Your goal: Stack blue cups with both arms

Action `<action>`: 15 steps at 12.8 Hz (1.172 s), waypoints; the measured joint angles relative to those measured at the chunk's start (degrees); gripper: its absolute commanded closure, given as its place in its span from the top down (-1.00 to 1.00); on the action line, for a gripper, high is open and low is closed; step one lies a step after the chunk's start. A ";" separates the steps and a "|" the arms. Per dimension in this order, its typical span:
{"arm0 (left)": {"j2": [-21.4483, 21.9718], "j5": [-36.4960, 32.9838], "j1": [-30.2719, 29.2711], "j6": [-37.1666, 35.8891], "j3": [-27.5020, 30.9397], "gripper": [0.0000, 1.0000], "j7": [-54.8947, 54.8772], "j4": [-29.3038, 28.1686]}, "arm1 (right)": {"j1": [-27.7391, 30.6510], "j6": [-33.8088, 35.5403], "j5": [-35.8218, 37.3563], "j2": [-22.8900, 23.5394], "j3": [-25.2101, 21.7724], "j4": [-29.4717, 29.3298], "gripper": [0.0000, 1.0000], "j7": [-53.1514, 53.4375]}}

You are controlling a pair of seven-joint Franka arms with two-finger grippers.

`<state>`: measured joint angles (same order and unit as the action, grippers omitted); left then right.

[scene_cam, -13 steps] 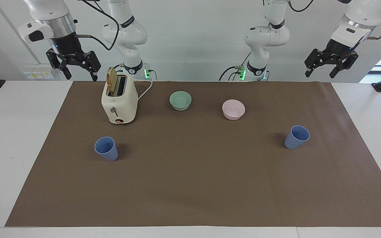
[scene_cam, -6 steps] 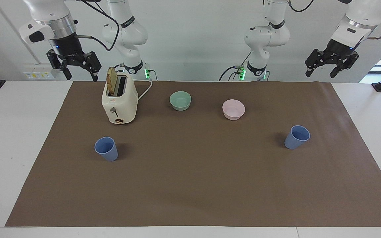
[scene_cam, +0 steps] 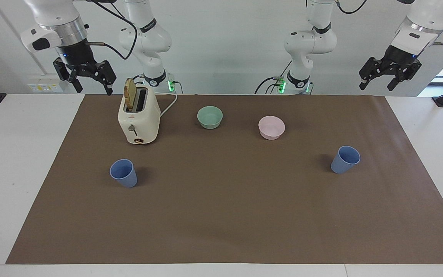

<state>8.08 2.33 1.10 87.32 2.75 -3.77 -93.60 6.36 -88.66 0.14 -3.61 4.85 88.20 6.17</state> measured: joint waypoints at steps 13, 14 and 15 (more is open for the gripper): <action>-7.97 0.00 -3.63 19.08 0.16 1.00 1.99 -9.66 | 0.00 0.06 0.00 0.00 -0.05 0.02 1.00 0.00; -9.12 0.00 -3.91 21.25 0.21 1.00 2.78 -10.81 | 0.00 0.06 0.00 0.00 -0.05 0.02 1.00 0.00; -10.61 0.00 -3.99 23.37 0.25 1.00 3.67 -11.48 | 0.00 0.06 0.00 0.00 -0.05 0.02 1.00 0.00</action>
<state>-2.53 2.33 -2.89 110.70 3.00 -0.10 -105.08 6.37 -88.61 0.14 -3.61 4.80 88.22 6.17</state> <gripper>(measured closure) 0.000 0.000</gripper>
